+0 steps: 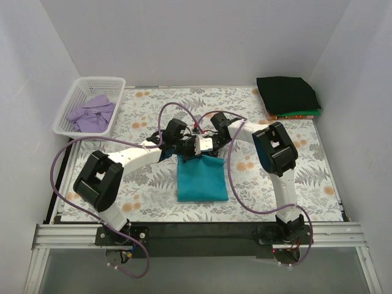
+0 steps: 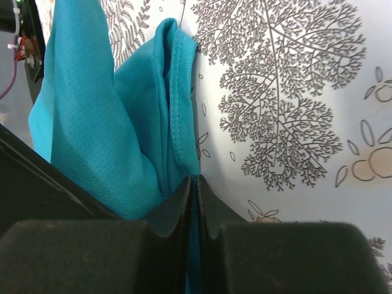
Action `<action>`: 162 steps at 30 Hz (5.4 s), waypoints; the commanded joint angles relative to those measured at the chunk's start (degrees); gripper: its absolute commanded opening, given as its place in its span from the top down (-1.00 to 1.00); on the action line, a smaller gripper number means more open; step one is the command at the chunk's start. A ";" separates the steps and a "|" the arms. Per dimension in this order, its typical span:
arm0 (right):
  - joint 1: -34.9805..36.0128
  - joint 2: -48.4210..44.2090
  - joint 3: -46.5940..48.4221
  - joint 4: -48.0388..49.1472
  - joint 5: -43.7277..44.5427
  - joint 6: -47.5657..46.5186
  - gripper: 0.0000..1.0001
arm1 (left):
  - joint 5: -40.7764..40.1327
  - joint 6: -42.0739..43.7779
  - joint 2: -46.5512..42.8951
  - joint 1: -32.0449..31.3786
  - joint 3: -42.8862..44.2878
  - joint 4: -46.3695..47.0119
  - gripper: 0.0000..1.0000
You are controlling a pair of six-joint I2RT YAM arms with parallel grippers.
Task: Fold and stack the t-shirts
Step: Fold the tshirt
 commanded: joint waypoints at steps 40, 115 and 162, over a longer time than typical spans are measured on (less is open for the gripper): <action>-10.48 -27.39 -21.05 13.86 -11.87 24.60 -0.91 | 25.76 -81.51 -10.75 13.11 -15.25 24.09 -0.57; 1.91 -19.39 -32.21 65.80 -8.44 76.71 -0.96 | 24.09 -109.94 -11.79 16.54 -22.29 49.89 -0.96; -13.56 -29.39 -37.76 29.16 -9.23 42.61 -0.96 | 22.25 -90.69 -5.60 21.46 -19.93 24.50 -0.97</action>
